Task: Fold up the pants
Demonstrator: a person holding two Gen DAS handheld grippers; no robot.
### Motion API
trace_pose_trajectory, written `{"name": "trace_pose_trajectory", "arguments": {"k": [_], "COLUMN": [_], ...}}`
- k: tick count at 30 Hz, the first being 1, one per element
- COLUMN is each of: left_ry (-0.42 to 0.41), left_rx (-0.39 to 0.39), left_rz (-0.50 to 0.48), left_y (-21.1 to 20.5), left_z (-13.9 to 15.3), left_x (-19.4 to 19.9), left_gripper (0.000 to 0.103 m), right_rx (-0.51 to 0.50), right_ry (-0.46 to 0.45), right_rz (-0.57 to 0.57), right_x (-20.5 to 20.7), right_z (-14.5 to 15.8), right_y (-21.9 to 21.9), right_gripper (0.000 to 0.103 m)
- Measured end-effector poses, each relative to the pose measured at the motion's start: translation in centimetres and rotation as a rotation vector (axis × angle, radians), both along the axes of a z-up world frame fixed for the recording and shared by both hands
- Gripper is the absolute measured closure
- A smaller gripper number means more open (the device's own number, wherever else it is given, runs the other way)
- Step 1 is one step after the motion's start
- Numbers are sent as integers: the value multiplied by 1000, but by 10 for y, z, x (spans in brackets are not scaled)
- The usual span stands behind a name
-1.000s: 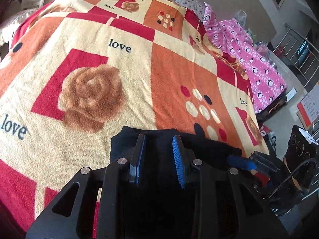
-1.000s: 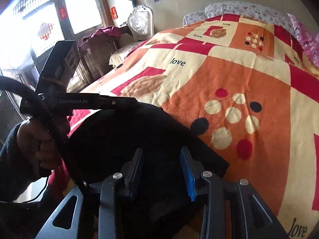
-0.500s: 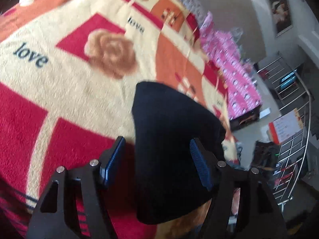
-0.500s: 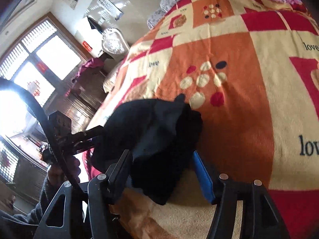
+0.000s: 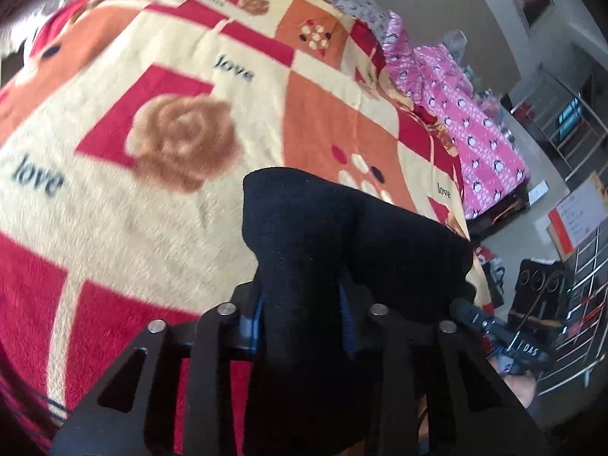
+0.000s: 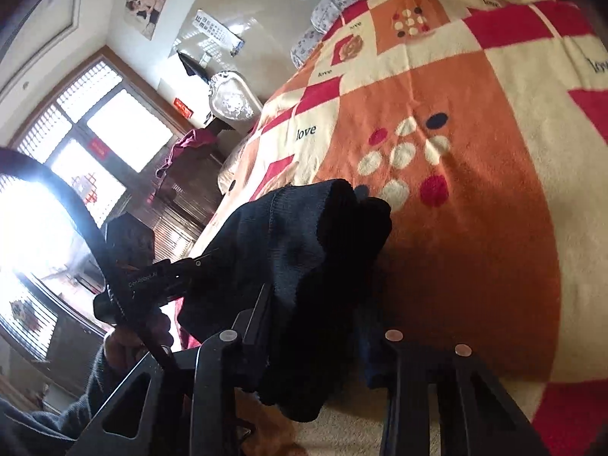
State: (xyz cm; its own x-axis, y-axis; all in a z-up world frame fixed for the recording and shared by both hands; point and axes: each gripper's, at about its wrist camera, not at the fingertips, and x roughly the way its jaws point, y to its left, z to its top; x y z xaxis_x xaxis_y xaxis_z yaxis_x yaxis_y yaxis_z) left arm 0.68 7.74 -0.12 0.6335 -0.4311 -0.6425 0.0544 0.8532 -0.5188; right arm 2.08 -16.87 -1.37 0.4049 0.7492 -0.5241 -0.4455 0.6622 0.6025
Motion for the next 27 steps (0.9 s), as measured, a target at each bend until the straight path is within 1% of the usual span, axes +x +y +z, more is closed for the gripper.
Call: {"name": "trace_pose_trajectory", "arguments": {"k": [3, 4, 6, 8, 10, 11, 13, 14, 15, 16, 17, 18, 19, 21, 23, 25, 27], "left_ry": [-47, -55, -59, -43, -29, -8, 35, 14, -18, -34, -49, -65, -76, -72, -73, -72, -65], "left_rx": [-14, -19, -2, -12, 2, 21, 84, 98, 119, 150, 189, 201, 198, 199, 229, 253, 267], "left_rz": [-36, -50, -66, -74, -66, -67, -54, -45, -33, -28, -25, -21, -14, 10, 29, 43, 54], "left_y": [-16, -23, -35, -44, -51, -55, -64, -65, -65, -66, -68, -68, -67, -65, -67, -70, -70], "left_z": [19, 24, 28, 24, 15, 7, -8, -11, -10, -10, -10, -11, -13, -16, -17, -16, -17], "left_x": [26, 40, 66, 90, 104, 111, 119, 118, 115, 112, 111, 108, 107, 106, 105, 108, 108], "left_gripper": [75, 75, 75, 75, 75, 74, 68, 57, 50, 46, 40, 38, 38, 36, 31, 29, 25], "right_rx": [-11, -11, -29, -34, -35, -43, -103, -126, -148, -150, -125, -89, -81, -82, -88, -64, -64], "right_ry": [-44, -58, -60, -44, -13, -8, -1, 23, 54, 60, 36, 3, 0, -37, -102, -155, -180], "right_rz": [-41, -53, -77, -71, -79, -77, -101, -97, -102, -126, -139, -143, -151, -153, -161, -160, -181], "right_x": [5, 11, 33, 57, 82, 92, 105, 111, 114, 113, 110, 104, 100, 94, 86, 78, 76], "right_z": [20, 30, 43, 49, 46, 41, 27, 18, 8, 0, -3, -6, -7, -2, 4, 10, 12], "right_y": [-14, -21, -36, -47, -58, -61, -61, -60, -60, -63, -66, -70, -73, -75, -76, -79, -81], "right_gripper": [71, 71, 71, 71, 71, 71, 70, 69, 65, 64, 63, 63, 62, 62, 62, 62, 62]}}
